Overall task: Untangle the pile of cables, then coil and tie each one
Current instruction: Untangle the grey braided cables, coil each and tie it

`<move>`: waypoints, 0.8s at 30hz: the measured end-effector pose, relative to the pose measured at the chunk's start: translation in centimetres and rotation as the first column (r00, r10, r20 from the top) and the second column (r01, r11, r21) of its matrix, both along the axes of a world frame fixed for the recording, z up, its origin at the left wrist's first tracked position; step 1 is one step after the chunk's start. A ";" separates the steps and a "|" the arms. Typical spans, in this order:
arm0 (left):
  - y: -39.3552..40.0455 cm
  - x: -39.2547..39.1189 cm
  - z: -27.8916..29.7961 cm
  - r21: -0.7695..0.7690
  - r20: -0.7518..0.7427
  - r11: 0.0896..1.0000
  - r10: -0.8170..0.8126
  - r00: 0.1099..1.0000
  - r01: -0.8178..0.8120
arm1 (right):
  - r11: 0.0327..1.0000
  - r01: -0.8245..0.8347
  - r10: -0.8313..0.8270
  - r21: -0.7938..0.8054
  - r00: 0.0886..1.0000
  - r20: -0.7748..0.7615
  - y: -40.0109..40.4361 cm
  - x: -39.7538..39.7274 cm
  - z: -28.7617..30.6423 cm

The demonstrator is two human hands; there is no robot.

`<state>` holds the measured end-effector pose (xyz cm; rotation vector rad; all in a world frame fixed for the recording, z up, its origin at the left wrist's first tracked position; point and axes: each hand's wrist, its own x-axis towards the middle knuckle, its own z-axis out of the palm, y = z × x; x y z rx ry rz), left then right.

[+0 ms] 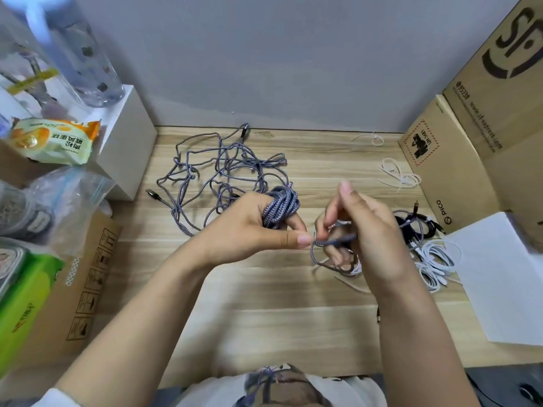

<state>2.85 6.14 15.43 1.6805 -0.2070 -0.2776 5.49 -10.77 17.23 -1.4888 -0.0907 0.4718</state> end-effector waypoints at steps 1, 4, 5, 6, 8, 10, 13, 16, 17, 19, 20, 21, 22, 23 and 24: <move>-0.1 -0.1 0.4 -0.001 0.009 0.999 0.052 0.999 -0.052 | 1.000 0.015 -0.015 0.013 1.000 0.004 -0.1 0.2 -0.2; 0.7 -0.1 0.7 -0.029 0.005 0.959 0.282 0.959 -0.282 | 0.993 0.048 -0.041 -0.109 0.997 0.064 -0.9 0.8 -0.8; 1.0 0.0 0.5 -0.011 0.018 0.941 0.338 0.941 -0.338 | 0.977 0.045 -0.023 -0.210 0.994 0.111 -1.0 0.9 -1.2; 1.3 0.1 0.3 0.038 0.047 0.931 0.361 0.931 -0.363 | 0.952 0.047 0.006 -0.304 0.985 0.170 -1.1 0.9 -1.6; 1.3 0.2 0.0 0.154 0.078 0.925 0.339 0.938 -0.347 | 0.899 0.081 0.055 -0.430 0.954 0.295 -1.1 0.8 -2.5; 1.0 0.2 -0.2 0.244 0.099 0.920 0.289 0.952 -0.305 | 0.877 0.096 0.094 -0.470 0.927 0.363 -0.8 0.6 -2.7; 0.8 0.1 -0.8 0.367 0.164 0.883 0.248 0.955 -0.292 | 0.868 0.136 0.118 -0.477 0.877 0.466 0.0 0.4 -2.4; 0.7 0.1 -0.6 0.459 0.174 0.860 0.160 0.972 -0.224 | 0.827 0.282 0.063 -0.487 0.813 0.578 0.6 0.8 -2.1; 0.7 -0.1 -0.3 0.438 0.157 0.881 0.120 0.980 -0.178 | 0.805 0.336 0.042 -0.490 0.791 0.611 0.8 1.1 -2.1; 0.7 -0.4 0.5 0.290 0.096 0.952 0.068 0.993 -0.093 | 0.757 0.422 0.015 -0.499 0.752 0.660 1.0 1.9 -2.2; 0.7 -0.5 0.8 0.199 0.076 0.976 0.070 0.995 -0.084 | 0.746 0.435 0.016 -0.503 0.744 0.668 1.0 2.3 -2.4; 0.9 -0.6 1.0 0.114 0.058 0.989 0.090 0.994 -0.096 | 0.748 0.422 0.031 -0.512 0.749 0.662 1.0 2.7 -2.7; 1.1 -0.7 1.1 0.035 0.037 0.992 0.116 0.993 -0.118 | 0.757 0.389 0.059 -0.525 0.759 0.648 0.9 2.9 -3.0; 1.2 -0.7 1.3 -0.039 0.014 0.989 0.142 0.990 -0.142 | 0.770 0.343 0.097 -0.538 0.771 0.629 1.0 2.9 -3.4; 1.4 -0.7 1.4 -0.098 -0.002 0.983 0.159 0.987 -0.158 | 0.788 0.288 0.136 -0.543 0.780 0.611 1.1 2.8 -3.6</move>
